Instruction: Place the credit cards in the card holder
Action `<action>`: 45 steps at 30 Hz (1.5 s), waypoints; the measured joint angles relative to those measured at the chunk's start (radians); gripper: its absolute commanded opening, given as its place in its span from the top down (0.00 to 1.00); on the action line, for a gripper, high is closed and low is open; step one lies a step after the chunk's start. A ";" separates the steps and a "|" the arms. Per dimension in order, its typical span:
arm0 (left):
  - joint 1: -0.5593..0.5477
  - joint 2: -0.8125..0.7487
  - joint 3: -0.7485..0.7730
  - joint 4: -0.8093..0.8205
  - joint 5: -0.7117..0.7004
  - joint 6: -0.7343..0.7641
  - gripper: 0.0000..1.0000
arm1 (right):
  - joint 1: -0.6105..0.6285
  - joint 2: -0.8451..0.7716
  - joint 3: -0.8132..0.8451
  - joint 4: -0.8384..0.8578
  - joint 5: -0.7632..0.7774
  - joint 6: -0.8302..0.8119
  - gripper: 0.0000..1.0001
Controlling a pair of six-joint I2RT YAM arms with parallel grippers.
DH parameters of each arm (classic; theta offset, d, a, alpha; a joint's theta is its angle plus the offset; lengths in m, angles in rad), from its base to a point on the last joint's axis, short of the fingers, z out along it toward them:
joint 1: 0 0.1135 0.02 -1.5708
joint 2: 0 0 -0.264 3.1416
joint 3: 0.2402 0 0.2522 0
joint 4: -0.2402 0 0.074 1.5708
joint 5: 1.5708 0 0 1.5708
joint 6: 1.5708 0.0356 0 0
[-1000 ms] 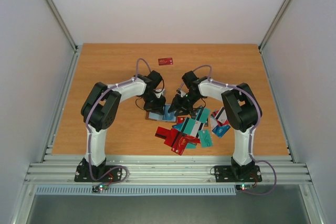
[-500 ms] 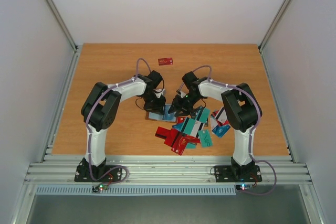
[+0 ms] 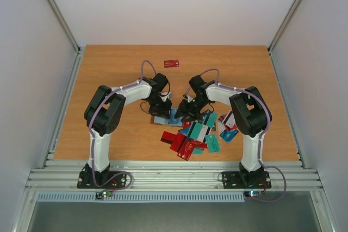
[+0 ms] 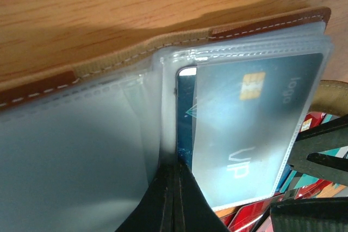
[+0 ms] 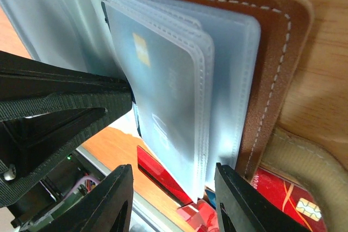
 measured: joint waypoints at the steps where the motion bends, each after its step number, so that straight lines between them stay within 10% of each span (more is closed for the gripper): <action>1: 0.000 0.000 0.000 0.000 0.000 0.000 1.00 | 0.000 0.000 0.000 0.003 -0.002 0.001 0.57; 45: -0.004 -0.004 0.007 -0.010 -0.005 -0.009 1.00 | 0.048 0.002 0.139 -0.070 -0.005 -0.001 0.59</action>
